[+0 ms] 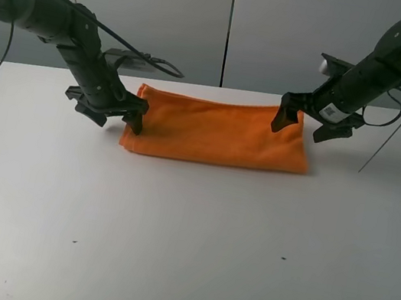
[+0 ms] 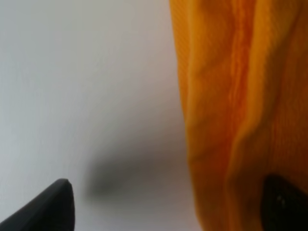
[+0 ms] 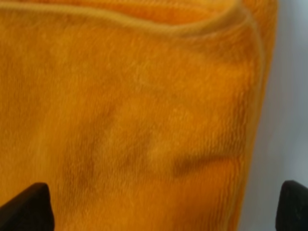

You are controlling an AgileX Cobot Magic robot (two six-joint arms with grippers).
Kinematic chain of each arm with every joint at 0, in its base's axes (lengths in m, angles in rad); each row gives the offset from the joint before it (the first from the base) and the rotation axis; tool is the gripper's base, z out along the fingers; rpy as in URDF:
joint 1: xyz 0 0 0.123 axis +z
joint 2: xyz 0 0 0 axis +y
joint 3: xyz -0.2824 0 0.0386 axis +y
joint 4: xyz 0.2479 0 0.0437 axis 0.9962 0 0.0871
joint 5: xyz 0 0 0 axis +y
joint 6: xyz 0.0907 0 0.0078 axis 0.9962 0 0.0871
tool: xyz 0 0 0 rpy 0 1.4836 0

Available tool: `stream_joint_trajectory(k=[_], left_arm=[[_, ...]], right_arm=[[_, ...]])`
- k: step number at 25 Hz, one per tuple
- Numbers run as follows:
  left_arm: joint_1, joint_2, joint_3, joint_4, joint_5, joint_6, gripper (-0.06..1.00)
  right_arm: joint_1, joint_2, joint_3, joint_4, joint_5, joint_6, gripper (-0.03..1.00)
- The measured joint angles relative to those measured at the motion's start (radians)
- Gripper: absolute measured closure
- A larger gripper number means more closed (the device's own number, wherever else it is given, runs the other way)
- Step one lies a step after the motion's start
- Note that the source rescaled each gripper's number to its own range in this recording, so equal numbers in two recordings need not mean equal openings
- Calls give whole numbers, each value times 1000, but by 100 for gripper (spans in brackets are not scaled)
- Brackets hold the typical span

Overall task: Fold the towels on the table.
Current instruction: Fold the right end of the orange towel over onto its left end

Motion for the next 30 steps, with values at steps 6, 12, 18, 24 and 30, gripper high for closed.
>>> stream_joint_trajectory(k=[6,12,18,24,30], left_arm=[[0,0,-2,6,4,-2,-4],[0,0,-2,17,4,-2,-4],[0,11,-2,26,2,-2,-4],[0,22,-5,26,-7,-2,-4],[0,22,-6,30,-10,-2,-4]], right_arm=[[-72,60,-26,140,76,-124,-3],[-118,64,-28,158,77,-148,-3],[-118,64,-28,160,26,-141,-3],[-118,66,-28,160,22,-135,-3],[-118,94,-28,160,19,-107,-3]])
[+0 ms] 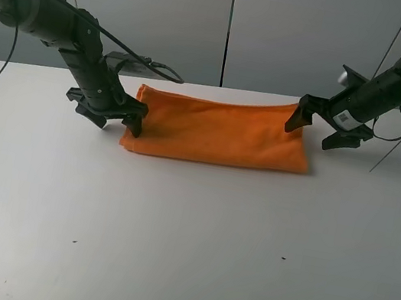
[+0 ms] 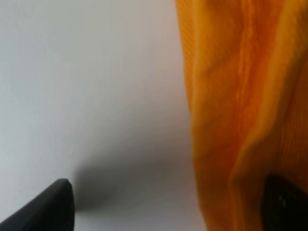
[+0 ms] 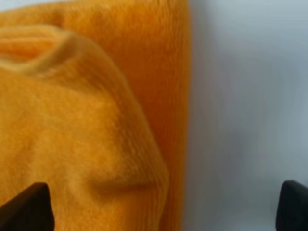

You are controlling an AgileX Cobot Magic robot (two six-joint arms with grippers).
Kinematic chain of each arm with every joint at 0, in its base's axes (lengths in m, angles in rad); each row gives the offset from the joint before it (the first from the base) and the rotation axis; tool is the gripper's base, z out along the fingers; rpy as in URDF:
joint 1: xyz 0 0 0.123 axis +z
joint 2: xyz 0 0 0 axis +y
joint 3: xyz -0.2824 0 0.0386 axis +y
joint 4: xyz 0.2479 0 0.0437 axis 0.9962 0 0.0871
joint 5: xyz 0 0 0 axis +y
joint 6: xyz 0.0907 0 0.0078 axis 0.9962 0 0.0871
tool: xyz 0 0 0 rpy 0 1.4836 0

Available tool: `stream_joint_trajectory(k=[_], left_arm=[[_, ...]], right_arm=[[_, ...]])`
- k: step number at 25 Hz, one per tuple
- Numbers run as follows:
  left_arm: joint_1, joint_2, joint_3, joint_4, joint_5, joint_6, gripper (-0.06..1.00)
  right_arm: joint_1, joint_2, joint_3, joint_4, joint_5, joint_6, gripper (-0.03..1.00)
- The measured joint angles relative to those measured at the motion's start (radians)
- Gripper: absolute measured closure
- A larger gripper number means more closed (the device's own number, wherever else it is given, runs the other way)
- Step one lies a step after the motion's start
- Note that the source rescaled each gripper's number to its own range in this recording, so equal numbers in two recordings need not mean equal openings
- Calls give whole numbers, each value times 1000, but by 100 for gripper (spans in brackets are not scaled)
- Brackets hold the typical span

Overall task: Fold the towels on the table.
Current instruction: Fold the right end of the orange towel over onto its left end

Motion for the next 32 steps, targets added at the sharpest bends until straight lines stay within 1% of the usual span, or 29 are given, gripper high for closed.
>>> stream_joint_trajectory(k=[7,10,15,17,28,29,30,32], left_arm=[[0,0,0,11,-11,0,-4],[0,0,0,11,-15,0,-4],[0,0,0,11,-15,0,-4],[0,0,0,11,-15,0,-4],[0,0,0,11,-15,0,-4],[0,0,0,11,-15,0,-4],[0,0,0,11,-15,0,-4],[0,0,0,11,-15,0,-4]], right_arm=[[18,7,-5,1,10,19,-3],[56,10,-6,-3,-1,37,-3],[136,19,-11,-21,-49,105,-3],[150,19,-11,-28,-62,124,-3],[153,23,-14,-24,-62,151,-3],[153,23,-14,-24,-62,151,-1],[153,23,-14,-28,-62,151,5],[153,27,-14,-46,-57,155,28]])
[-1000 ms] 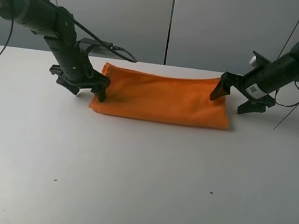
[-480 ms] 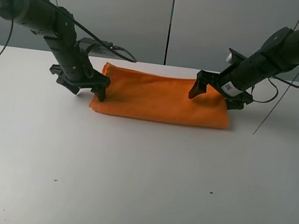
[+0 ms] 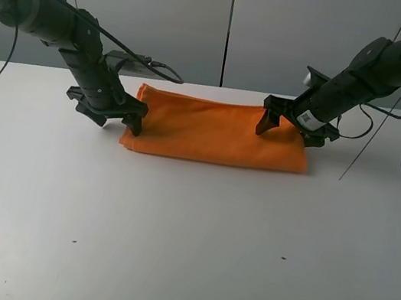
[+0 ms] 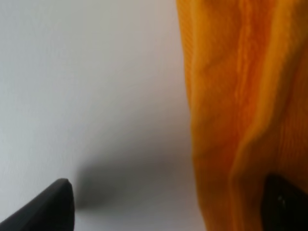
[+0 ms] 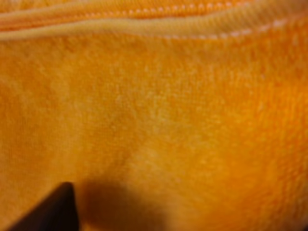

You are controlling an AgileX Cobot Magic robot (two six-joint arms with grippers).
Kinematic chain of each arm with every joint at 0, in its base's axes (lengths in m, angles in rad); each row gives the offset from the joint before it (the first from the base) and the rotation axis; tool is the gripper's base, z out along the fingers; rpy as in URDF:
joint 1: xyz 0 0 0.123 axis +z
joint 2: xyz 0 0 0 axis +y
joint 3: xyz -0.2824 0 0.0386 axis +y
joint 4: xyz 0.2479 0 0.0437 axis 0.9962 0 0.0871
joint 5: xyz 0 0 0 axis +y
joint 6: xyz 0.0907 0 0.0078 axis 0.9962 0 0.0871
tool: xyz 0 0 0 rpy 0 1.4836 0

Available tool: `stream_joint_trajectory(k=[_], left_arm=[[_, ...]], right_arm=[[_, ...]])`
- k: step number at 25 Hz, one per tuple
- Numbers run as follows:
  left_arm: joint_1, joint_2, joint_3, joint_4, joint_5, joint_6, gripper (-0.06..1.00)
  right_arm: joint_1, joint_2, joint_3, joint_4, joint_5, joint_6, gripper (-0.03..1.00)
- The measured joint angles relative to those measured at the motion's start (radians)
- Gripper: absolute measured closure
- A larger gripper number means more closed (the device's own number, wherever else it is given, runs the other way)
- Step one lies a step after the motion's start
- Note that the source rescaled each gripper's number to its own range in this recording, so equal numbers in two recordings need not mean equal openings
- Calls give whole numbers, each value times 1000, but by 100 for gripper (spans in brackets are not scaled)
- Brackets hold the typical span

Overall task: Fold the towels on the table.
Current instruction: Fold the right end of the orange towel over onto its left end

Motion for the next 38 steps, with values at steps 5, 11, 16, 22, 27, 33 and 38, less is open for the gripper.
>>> stream_joint_trajectory(k=[5,11,16,22,27,33,38], left_arm=[[0,0,0,-2,-2,0,-4],[0,0,0,-2,-4,0,-4],[0,0,0,-2,-4,0,-4],[0,0,0,-2,-4,0,-4],[0,0,0,0,-4,0,-4],[0,0,0,0,-4,0,-4],[0,0,0,0,-6,0,-4]], right_arm=[[3,9,0,-30,11,7,95],[4,-23,2,-36,15,24,95],[4,-39,2,-20,80,93,95],[4,-39,2,121,145,124,95],[4,-39,2,217,172,127,95],[42,-39,-45,225,167,169,95],[81,-39,-95,230,154,227,95]])
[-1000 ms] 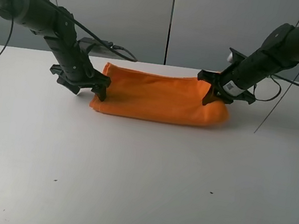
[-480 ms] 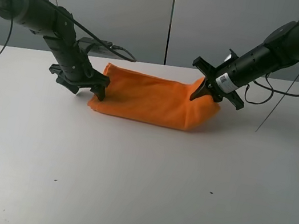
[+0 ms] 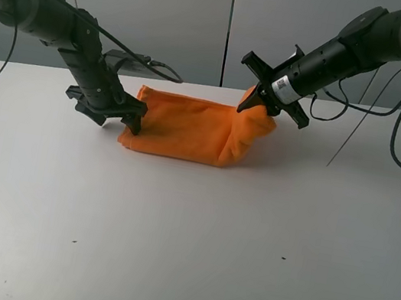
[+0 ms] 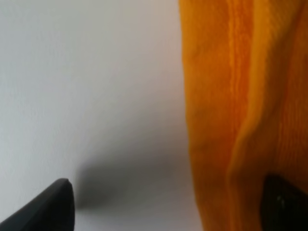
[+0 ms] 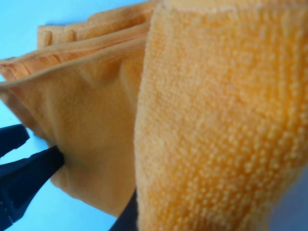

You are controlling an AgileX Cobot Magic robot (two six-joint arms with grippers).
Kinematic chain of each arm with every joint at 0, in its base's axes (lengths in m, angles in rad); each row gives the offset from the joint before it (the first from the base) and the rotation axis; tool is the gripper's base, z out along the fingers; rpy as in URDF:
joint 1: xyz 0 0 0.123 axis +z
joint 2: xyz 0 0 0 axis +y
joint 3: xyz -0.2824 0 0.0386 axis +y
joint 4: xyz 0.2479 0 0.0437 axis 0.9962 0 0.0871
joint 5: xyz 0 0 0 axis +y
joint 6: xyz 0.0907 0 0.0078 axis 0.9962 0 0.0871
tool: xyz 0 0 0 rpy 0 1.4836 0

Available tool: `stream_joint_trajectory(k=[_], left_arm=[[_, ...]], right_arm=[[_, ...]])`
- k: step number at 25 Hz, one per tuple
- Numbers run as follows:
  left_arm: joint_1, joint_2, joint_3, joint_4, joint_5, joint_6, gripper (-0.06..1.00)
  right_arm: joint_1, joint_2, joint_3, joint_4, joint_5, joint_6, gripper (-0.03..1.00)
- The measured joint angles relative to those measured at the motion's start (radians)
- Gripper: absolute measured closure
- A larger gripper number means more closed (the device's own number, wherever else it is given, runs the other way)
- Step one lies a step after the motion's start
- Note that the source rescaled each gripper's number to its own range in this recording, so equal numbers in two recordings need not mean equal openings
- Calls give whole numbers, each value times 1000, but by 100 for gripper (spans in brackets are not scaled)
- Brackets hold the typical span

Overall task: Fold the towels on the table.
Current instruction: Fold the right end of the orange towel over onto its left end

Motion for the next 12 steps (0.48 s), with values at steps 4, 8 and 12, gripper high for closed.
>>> stream_joint_trajectory(k=[4,8,12], left_arm=[[0,0,0,0,0,0,-4],[0,0,0,0,0,0,-4],[0,0,0,2,0,0,-4]], right_arm=[[31,0,0,2,-30,23,95],[64,0,-4,6,-66,33,95],[106,10,-6,35,-95,38,95]])
